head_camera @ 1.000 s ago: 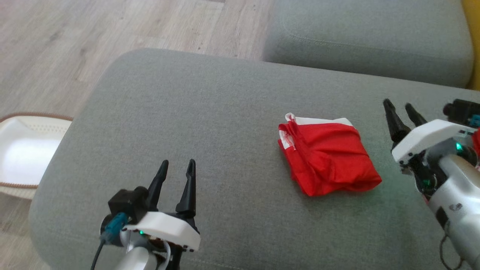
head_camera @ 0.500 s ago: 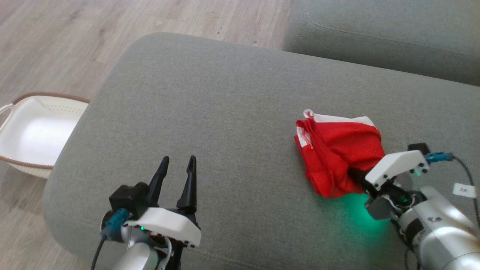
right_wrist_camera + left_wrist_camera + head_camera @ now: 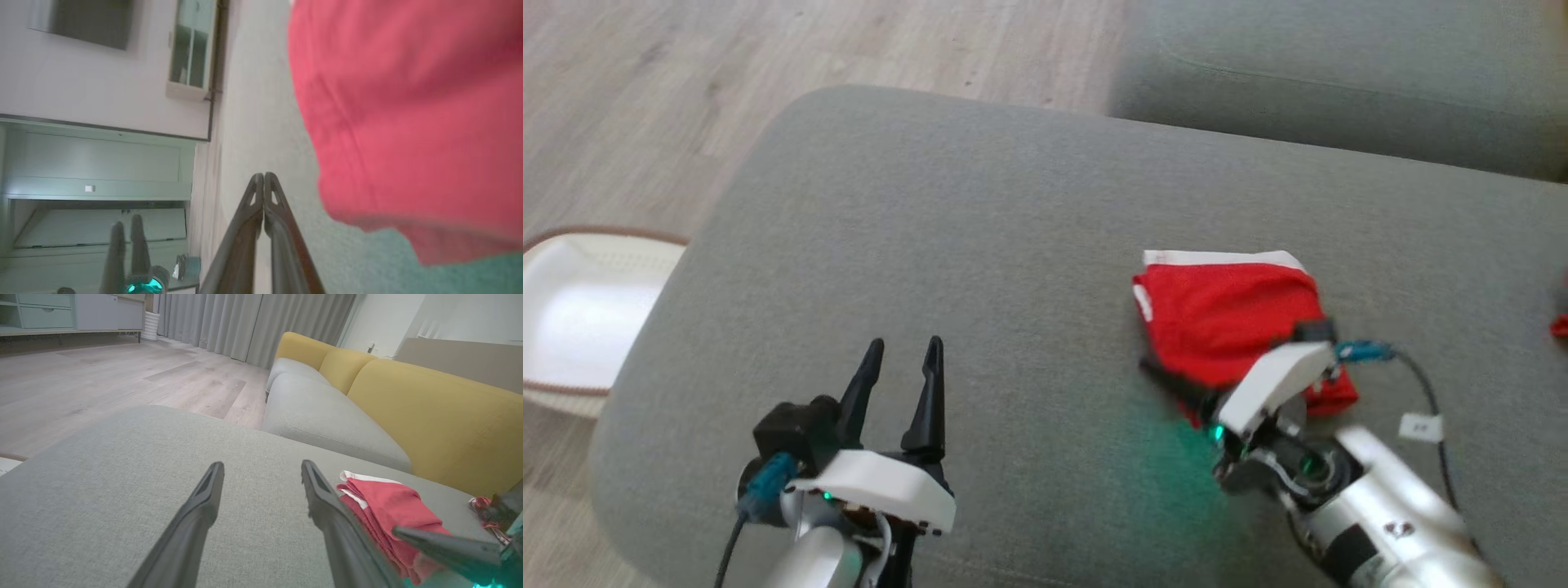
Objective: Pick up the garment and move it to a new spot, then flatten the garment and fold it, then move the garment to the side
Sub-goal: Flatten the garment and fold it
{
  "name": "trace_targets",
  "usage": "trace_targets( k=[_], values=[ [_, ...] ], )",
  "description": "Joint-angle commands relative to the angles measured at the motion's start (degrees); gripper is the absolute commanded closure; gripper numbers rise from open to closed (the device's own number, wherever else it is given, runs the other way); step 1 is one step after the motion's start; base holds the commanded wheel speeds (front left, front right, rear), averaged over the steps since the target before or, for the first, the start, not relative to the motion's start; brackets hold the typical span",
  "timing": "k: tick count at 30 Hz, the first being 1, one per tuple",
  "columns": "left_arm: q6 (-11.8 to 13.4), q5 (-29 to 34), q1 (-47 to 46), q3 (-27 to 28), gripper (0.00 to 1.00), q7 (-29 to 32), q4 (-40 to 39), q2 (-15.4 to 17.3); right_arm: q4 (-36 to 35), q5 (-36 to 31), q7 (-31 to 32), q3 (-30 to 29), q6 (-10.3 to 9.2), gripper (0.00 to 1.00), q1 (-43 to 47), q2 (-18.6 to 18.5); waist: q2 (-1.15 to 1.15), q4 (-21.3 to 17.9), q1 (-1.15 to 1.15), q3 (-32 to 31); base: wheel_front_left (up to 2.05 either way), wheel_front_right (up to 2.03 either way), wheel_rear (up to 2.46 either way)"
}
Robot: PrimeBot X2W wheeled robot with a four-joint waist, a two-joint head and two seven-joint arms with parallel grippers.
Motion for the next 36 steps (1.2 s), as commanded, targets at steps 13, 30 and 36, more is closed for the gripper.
trace_targets(
  k=[13, 30, 36],
  values=[
    [1.0, 1.9, -1.5, 7.2, 0.00, -0.7, -4.9, 2.1, -28.7, -11.6, -18.6, -7.3, -0.04, 0.00, -0.4, -12.4, 0.00, -11.1, 0.00, -2.2, 0.00, 0.00, 0.00],
    [2.1, 9.8, 0.8, 14.8, 0.00, -0.7, -3.6, 2.3, -28.1, -58.8, -36.6, -24.0, -0.04, 0.00, 15.1, -11.0, 0.00, -18.2, 0.00, -1.5, 0.00, 0.00, 0.00],
    [0.4, 12.6, 2.1, 16.6, 0.00, -0.7, -2.3, 0.0, -26.9, -70.1, -36.4, -30.1, -0.04, 0.00, 18.6, -5.0, 0.00, -17.8, 0.00, -1.4, 0.00, 0.00, 0.00]
  ],
)
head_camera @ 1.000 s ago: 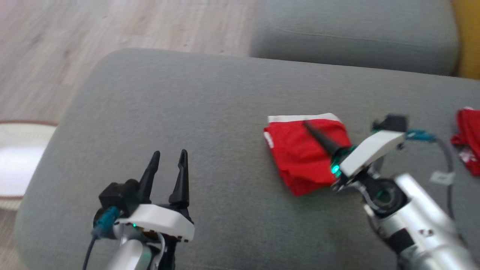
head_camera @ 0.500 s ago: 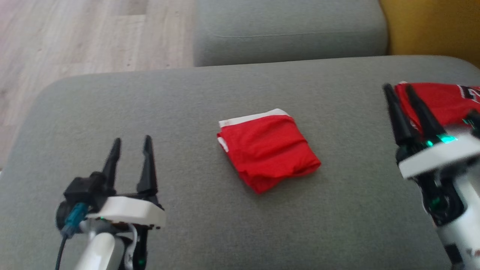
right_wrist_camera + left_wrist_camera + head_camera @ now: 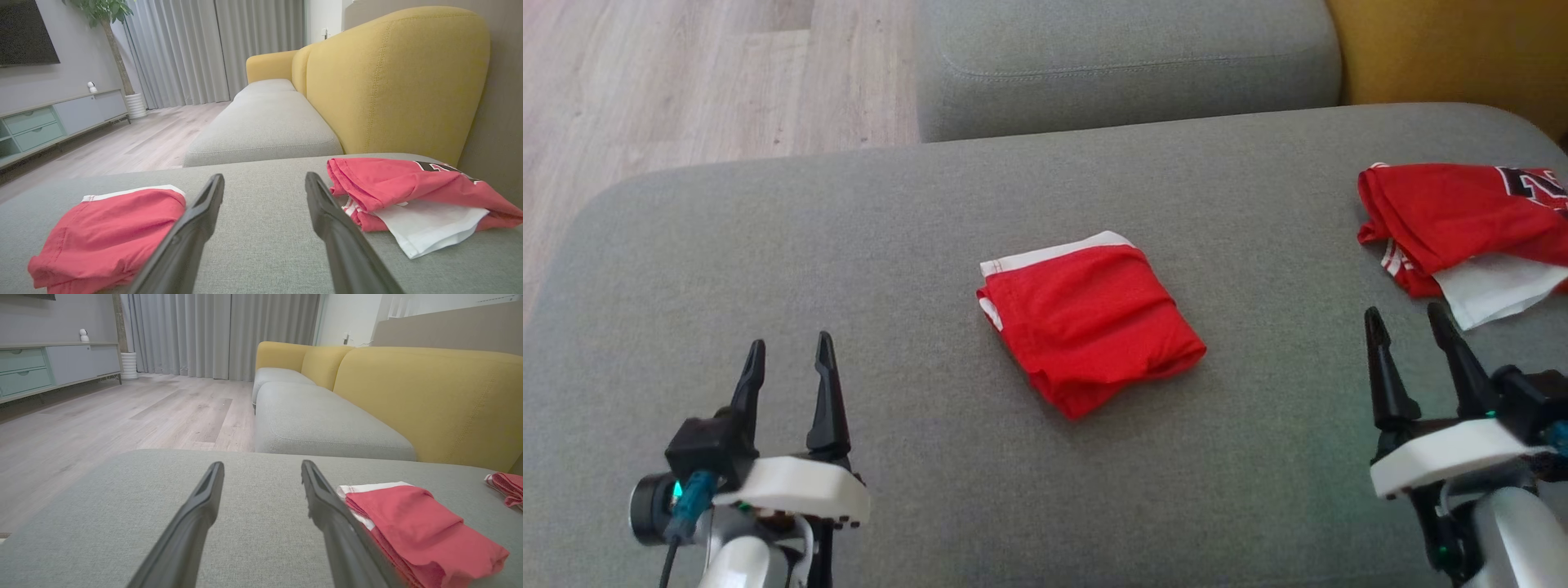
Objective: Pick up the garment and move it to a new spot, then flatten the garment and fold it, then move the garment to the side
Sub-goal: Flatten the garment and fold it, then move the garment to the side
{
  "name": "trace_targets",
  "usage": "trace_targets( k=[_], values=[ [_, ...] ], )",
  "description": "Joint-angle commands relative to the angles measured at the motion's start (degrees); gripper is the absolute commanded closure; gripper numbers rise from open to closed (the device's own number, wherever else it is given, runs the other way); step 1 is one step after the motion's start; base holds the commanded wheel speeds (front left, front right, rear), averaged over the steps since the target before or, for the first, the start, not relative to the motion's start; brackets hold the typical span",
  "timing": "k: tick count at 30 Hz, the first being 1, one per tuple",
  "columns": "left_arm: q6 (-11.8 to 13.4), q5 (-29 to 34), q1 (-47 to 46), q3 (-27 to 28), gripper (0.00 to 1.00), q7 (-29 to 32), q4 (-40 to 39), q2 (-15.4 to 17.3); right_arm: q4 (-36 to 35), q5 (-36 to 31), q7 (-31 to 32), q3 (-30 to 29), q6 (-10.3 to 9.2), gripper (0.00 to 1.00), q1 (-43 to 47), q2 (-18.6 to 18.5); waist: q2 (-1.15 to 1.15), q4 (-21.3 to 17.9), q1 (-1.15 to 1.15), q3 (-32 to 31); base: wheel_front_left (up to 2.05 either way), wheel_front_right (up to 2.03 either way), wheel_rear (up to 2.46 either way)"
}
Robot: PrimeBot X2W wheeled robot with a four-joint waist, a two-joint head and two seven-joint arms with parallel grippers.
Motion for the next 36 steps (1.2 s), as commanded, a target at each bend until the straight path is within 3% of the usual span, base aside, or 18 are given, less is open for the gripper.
trace_targets(
  k=[1, 9, 14, 18, 28, 33, 36],
  values=[
    [-0.4, 0.7, -1.7, 2.6, 0.00, -0.5, -1.5, 0.1, -2.1, -0.8, -0.1, 0.4, -0.04, 0.00, -1.4, 0.0, 0.00, 0.1, 0.00, 0.0, 0.00, 0.00, 0.00],
    [-2.5, 2.3, -2.3, 3.6, 0.00, -0.5, -0.6, -1.8, -3.0, -0.6, 3.4, 0.3, -0.04, 0.00, -1.9, 0.9, 0.00, 1.4, 0.00, 0.3, 0.00, 0.00, 0.00],
    [-3.9, 3.1, -3.1, 2.8, 0.00, -0.5, -0.4, -3.1, 0.8, 4.2, 11.5, 5.1, -0.04, 0.00, -6.7, 0.0, 0.00, 4.2, 0.00, 1.1, 0.00, 0.00, 0.00],
    [-4.7, 3.2, -3.9, 1.8, 0.00, -0.5, -0.4, -3.8, 5.5, 7.1, 14.2, 7.6, -0.04, 0.00, -12.0, -0.8, 0.00, 7.1, 0.00, 2.5, 0.00, 0.00, 0.00],
    [-5.4, 3.5, -7.3, -1.6, 0.00, -0.5, -2.0, -5.1, 26.9, 12.7, 19.9, 13.5, -0.04, 0.00, -29.5, -2.0, 0.00, 17.2, 0.00, 7.3, 0.00, 0.00, 0.00],
    [-5.1, 3.2, -7.5, -1.7, 0.00, -0.5, -1.9, -5.3, 40.6, 12.9, 26.4, 12.1, -0.04, 0.00, -33.6, -1.7, 0.00, 19.8, 0.00, 7.9, 0.00, 0.00, 0.00],
    [-5.0, 3.0, -7.2, -1.6, 0.00, -0.5, -1.9, -5.4, 45.3, 13.2, 29.6, 12.4, -0.04, 0.00, -34.3, -0.4, 0.00, 20.2, 0.00, 7.9, 0.00, 0.00, 0.00]
  ],
)
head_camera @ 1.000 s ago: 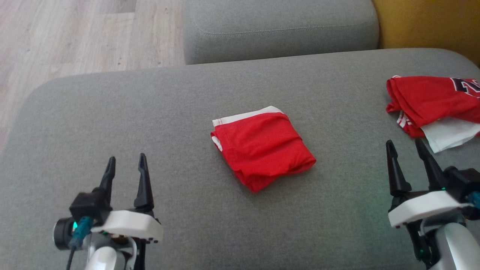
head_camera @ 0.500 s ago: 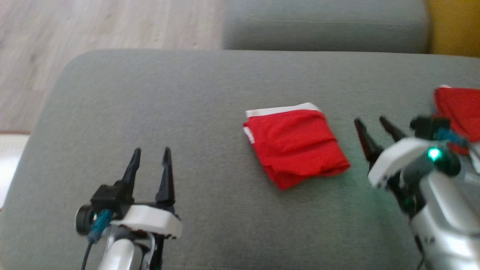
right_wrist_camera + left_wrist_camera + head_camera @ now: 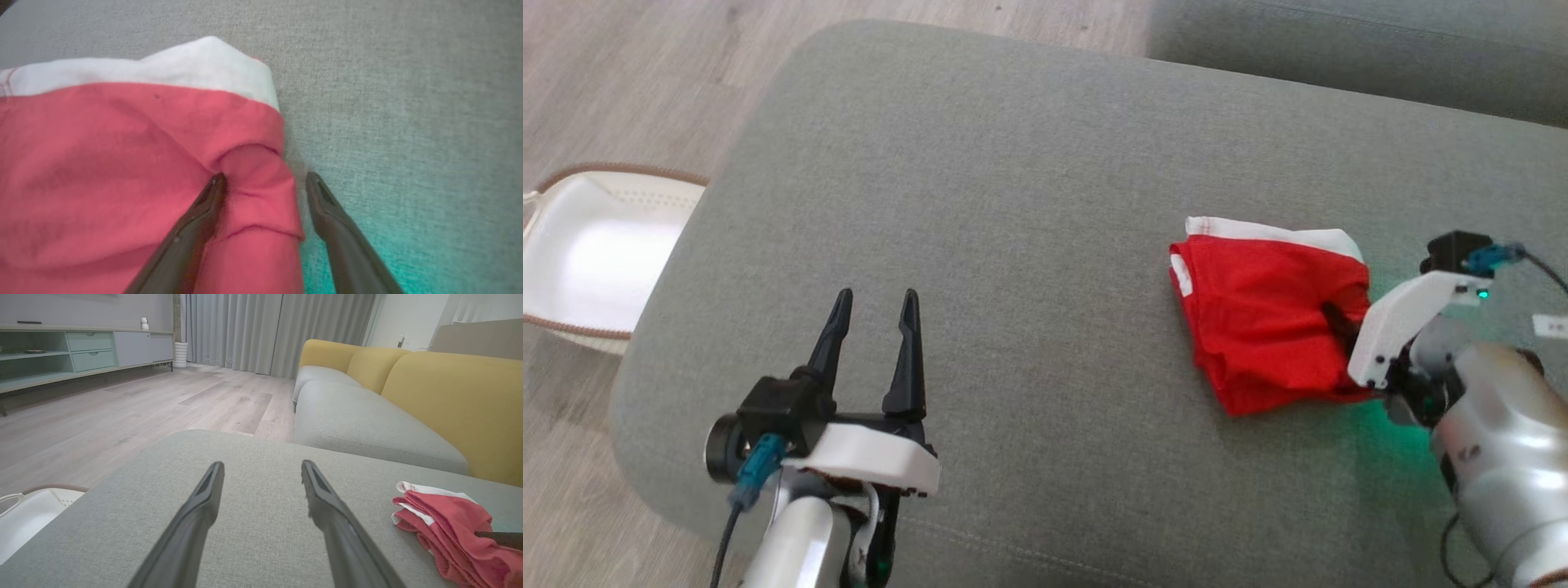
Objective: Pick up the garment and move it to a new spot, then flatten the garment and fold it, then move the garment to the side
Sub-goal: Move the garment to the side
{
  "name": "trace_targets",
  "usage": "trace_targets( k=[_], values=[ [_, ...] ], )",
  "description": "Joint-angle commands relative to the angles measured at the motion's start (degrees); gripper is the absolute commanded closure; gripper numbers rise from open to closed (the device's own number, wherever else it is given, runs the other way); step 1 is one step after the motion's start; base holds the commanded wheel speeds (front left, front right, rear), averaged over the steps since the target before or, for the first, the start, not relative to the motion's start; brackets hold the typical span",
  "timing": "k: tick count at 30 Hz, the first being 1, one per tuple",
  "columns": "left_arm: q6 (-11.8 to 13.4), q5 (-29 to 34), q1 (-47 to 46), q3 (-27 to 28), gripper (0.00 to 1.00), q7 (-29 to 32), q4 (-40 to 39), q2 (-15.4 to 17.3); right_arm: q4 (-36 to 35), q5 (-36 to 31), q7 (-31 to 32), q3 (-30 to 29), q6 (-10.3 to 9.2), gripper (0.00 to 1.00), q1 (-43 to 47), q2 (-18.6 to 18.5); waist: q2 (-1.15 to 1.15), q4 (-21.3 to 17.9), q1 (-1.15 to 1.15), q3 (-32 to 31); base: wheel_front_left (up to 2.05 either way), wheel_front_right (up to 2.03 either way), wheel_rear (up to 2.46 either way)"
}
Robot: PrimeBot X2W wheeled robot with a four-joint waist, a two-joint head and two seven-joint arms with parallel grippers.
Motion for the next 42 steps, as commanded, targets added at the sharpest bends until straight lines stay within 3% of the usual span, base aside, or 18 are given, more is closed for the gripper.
trace_targets(
  k=[1, 3, 6, 13, 26, 35, 42],
  values=[
    [0.2, -0.1, -2.4, 2.0, 0.00, -0.4, -1.8, -0.1, 1.1, 0.6, 2.2, 1.1, -0.04, 0.00, -1.4, 1.1, 0.00, 0.4, 0.00, 0.1, 0.00, 0.00, 0.00],
    [0.3, -0.1, -2.3, 2.1, 0.00, -0.4, -1.7, -0.1, 3.1, 1.1, 4.2, 1.6, -0.04, 0.00, -1.3, 1.4, 0.00, 0.3, 0.00, 0.0, 0.00, 0.00, 0.00],
    [0.2, -0.1, -2.3, 2.2, 0.00, -0.4, -1.7, -0.1, 3.4, 2.5, 4.7, 2.0, -0.04, 1.00, -1.2, 2.3, 0.00, -0.5, 0.00, -0.3, 0.00, 0.00, 0.00],
    [-0.6, 0.2, -2.1, 2.1, 0.00, -0.4, -1.8, -0.1, -0.6, 4.8, -2.3, 4.2, -0.04, 1.00, -2.0, 2.2, 0.00, -5.1, 0.00, -2.2, 0.00, 0.00, 0.00],
    [-3.6, -0.6, -1.7, 0.0, 0.00, -0.4, -0.5, 0.0, -7.8, 9.9, -4.0, 11.9, -0.04, 1.00, -5.7, 1.6, 0.00, -24.7, 0.00, -4.8, 0.00, 0.00, 0.00],
    [-4.9, -1.1, -3.1, -3.1, 0.00, -0.4, 1.3, -0.2, -11.1, 13.1, -5.1, 15.3, -0.04, 1.00, -5.6, 1.0, 0.00, -35.2, 0.00, -3.4, 0.00, 0.00, 0.00],
    [-4.9, -1.2, -4.8, -4.1, 0.00, -0.4, 2.5, -0.2, -12.8, 15.2, -6.8, 17.6, -0.04, 1.00, -5.1, 0.2, 0.00, -39.1, 0.00, -2.2, 0.00, 0.00, 0.00]
  ],
)
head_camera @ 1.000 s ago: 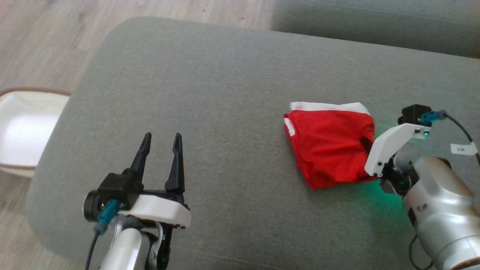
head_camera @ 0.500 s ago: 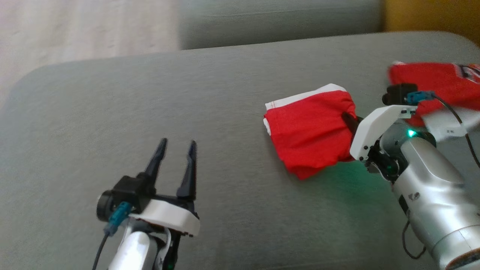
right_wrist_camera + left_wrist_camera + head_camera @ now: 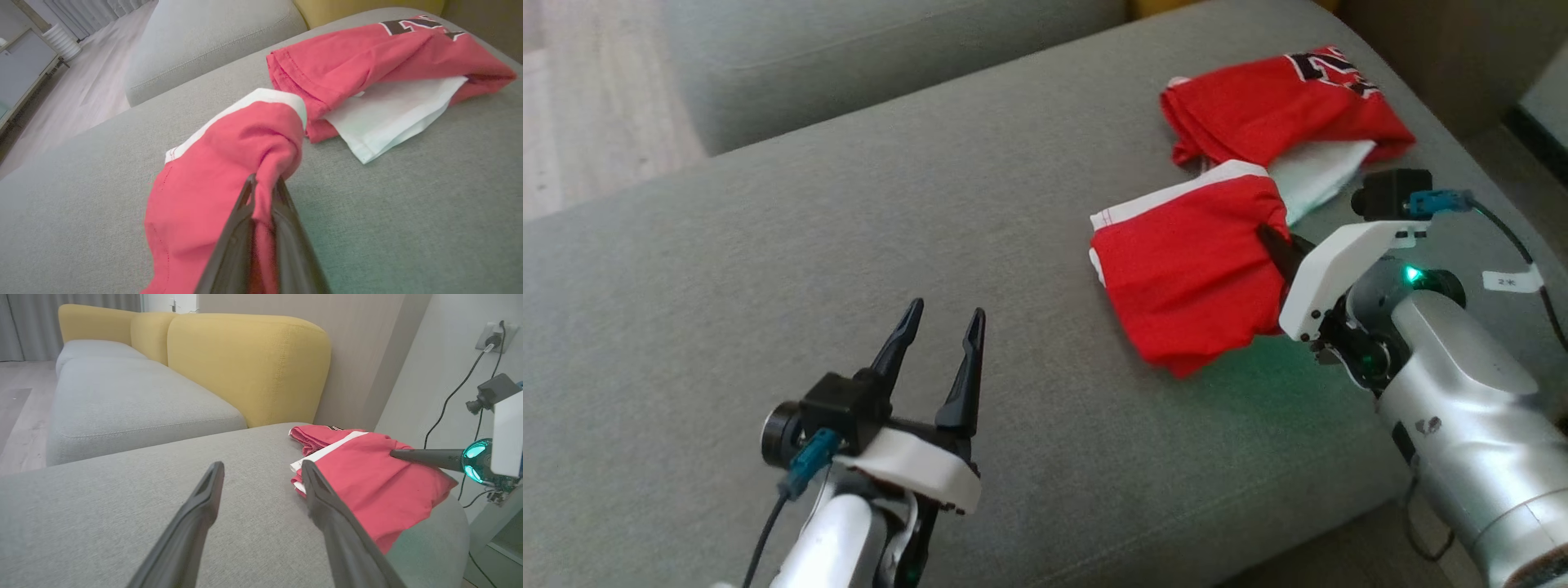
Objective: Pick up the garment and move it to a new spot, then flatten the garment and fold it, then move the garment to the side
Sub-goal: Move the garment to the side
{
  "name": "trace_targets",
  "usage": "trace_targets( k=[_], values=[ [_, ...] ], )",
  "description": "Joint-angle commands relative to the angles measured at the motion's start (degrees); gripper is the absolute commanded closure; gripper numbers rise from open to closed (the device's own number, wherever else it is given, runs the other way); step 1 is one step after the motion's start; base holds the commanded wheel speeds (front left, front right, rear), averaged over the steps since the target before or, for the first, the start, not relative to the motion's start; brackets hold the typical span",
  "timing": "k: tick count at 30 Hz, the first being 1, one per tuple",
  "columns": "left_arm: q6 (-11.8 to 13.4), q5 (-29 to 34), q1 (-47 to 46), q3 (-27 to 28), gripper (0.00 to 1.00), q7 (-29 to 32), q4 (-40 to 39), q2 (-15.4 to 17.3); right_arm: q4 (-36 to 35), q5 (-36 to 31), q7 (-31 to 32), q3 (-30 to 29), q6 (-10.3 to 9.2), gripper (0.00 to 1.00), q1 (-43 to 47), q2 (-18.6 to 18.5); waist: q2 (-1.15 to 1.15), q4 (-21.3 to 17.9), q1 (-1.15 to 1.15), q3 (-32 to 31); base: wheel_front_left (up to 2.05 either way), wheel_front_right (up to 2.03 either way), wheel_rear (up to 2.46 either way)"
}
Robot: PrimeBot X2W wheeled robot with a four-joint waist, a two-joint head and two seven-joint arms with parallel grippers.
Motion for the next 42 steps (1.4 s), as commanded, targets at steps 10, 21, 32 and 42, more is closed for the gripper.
trace_targets(
  k=[10, 21, 32, 42],
  values=[
    [0.1, 0.3, -5.9, -0.3, 0.00, -0.4, -0.3, -0.1, -6.9, 2.2, -4.4, 5.5, -0.04, 1.00, -5.9, -4.3, 0.00, 2.6, 0.00, 6.6, 0.00, 0.00, 0.00],
    [0.3, 2.6, -11.7, -2.0, 0.00, 0.6, 0.4, 0.4, -5.4, 6.5, -4.8, 12.1, -0.04, 1.00, -19.5, -14.9, 0.00, 8.3, 0.00, 17.3, 0.00, 0.00, 0.00],
    [1.0, 3.3, -13.4, -2.4, 0.00, 1.2, -0.6, 1.1, 4.6, 6.0, -6.6, 14.2, -0.04, 1.00, -25.8, -23.5, 0.00, 10.0, 0.00, 22.1, 0.00, 0.00, 0.00],
    [1.5, 3.3, -14.7, -3.0, 0.00, 1.4, -0.8, 1.2, 19.0, -0.1, -11.6, 15.1, -0.04, 0.00, -30.1, -21.3, 0.00, 11.0, 0.00, 24.4, 0.00, 0.00, 0.00]
  ],
)
